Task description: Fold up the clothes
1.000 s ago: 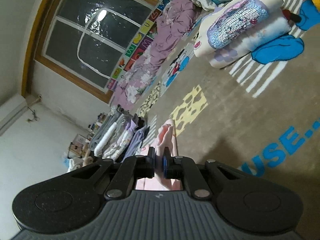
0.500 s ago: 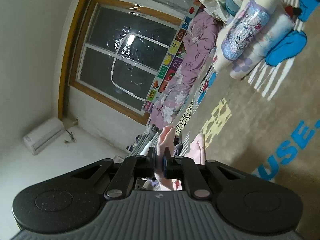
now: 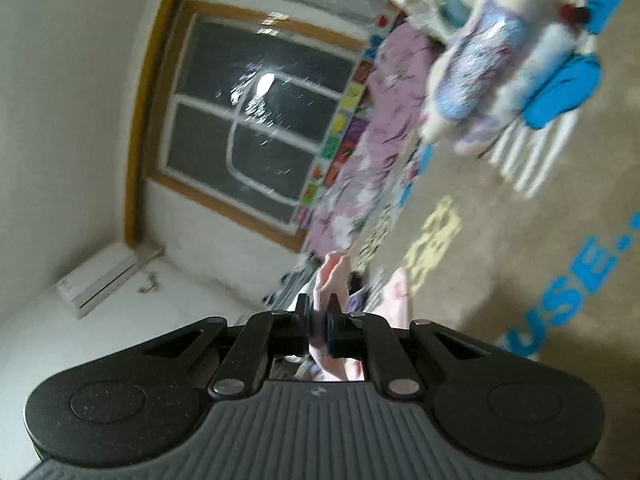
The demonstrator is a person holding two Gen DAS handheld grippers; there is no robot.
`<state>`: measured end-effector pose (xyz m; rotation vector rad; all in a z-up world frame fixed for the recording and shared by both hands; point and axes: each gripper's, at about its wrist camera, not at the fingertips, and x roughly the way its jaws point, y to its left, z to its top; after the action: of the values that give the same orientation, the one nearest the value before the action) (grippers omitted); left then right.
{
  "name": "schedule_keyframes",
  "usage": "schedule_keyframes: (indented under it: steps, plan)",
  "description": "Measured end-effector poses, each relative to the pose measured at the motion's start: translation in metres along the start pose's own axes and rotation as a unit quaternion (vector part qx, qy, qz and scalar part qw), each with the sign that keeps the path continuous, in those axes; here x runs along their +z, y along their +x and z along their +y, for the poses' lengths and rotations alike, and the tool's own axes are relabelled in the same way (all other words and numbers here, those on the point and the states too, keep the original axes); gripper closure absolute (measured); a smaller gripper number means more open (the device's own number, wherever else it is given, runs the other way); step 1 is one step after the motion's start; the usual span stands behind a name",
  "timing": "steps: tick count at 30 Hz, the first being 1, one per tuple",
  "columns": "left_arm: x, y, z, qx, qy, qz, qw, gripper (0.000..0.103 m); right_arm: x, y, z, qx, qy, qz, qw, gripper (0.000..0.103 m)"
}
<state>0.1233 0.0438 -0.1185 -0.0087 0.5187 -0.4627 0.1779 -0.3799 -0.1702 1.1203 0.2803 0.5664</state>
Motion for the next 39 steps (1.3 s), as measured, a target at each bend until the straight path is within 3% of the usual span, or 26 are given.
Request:
schedule_keyframes:
  steps: [4, 6, 9, 14, 16, 19, 22, 29, 33, 35, 39]
  plan:
    - [-0.013, 0.037, -0.017, 0.004, 0.050, 0.093, 0.9944, 0.076, 0.001, 0.001, -0.001, 0.008, 0.004, 0.003, 1.000, 0.093]
    - [-0.016, 0.039, -0.022, 0.008, 0.074, 0.094, 0.9928, 0.076, 0.004, -0.002, 0.006, 0.011, -0.013, 0.001, 1.000, 0.093]
    - [-0.003, 0.029, -0.015, 0.015, 0.062, 0.087, 0.9942, 0.075, 0.007, -0.001, 0.000, -0.019, -0.010, 0.015, 1.000, 0.093]
    - [0.009, 0.027, 0.001, 0.098, 0.023, 0.050, 0.9936, 0.075, 0.004, 0.004, -0.009, -0.047, -0.005, 0.038, 0.998, 0.092]
    - [0.011, 0.028, -0.003, 0.113, 0.022, 0.042, 0.9925, 0.075, -0.001, 0.003, -0.013, -0.064, -0.006, 0.052, 0.997, 0.092]
    - [0.025, 0.039, -0.011, 0.114, 0.022, 0.044, 0.9922, 0.074, -0.004, 0.004, -0.020, -0.076, 0.008, 0.059, 0.995, 0.091]
    - [0.038, 0.056, -0.025, 0.120, 0.043, 0.048, 0.9906, 0.062, -0.006, 0.008, -0.024, -0.072, 0.015, 0.064, 0.995, 0.091]
    - [0.073, 0.113, -0.026, 0.130, 0.066, 0.073, 0.9866, 0.066, -0.010, 0.021, -0.017, -0.055, 0.005, 0.084, 0.995, 0.090]
    - [0.063, 0.155, 0.012, 0.086, -0.032, 0.132, 0.9869, 0.064, -0.006, 0.021, -0.017, -0.046, 0.013, 0.088, 0.995, 0.090]
    - [0.067, 0.147, 0.016, 0.073, -0.044, 0.115, 0.9896, 0.065, -0.003, 0.019, -0.019, -0.044, 0.020, 0.086, 0.995, 0.090]
    - [0.082, 0.132, 0.026, 0.088, -0.050, 0.076, 0.9920, 0.065, -0.001, 0.017, -0.023, -0.041, 0.036, 0.082, 0.995, 0.090]
